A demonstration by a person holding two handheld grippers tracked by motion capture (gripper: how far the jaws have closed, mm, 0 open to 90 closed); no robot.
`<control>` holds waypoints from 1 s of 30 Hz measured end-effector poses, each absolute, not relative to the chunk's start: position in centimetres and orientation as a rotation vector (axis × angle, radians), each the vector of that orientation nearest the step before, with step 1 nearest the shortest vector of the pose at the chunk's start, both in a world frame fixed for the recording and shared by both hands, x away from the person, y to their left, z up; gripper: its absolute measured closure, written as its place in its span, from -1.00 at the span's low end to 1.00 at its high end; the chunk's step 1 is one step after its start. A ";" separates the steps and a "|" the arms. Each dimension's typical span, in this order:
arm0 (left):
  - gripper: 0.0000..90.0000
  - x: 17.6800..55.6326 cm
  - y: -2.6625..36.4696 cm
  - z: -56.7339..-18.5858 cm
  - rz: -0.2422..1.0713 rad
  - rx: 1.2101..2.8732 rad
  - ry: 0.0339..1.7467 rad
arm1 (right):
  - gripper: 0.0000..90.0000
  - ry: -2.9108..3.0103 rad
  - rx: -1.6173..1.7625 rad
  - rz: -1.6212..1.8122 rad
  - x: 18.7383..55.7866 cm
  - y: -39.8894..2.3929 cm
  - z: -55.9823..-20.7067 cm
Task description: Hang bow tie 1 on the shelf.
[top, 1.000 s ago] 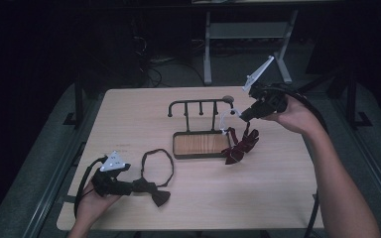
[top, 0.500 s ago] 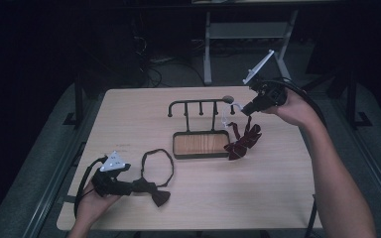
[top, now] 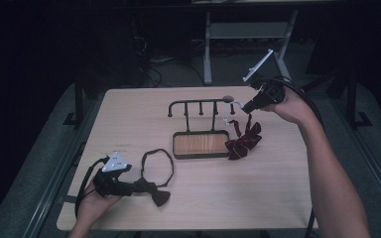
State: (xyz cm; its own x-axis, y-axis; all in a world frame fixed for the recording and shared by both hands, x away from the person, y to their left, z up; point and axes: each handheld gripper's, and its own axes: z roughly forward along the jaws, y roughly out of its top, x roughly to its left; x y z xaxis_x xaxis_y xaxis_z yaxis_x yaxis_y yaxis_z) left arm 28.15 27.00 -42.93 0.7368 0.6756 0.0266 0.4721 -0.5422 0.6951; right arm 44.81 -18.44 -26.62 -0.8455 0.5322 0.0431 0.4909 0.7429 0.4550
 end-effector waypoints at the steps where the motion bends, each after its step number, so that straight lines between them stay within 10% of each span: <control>1: -0.40 28.1 27.0 -42.9 0.383 2.248 0.861 | 0.90 2.849 0.838 0.705 44.8 -18.4 -26.6; 30: -0.41 28.2 26.9 -43.0 0.372 2.255 0.860 | 0.22 2.821 0.908 0.771 43.7 -20.4 -30.0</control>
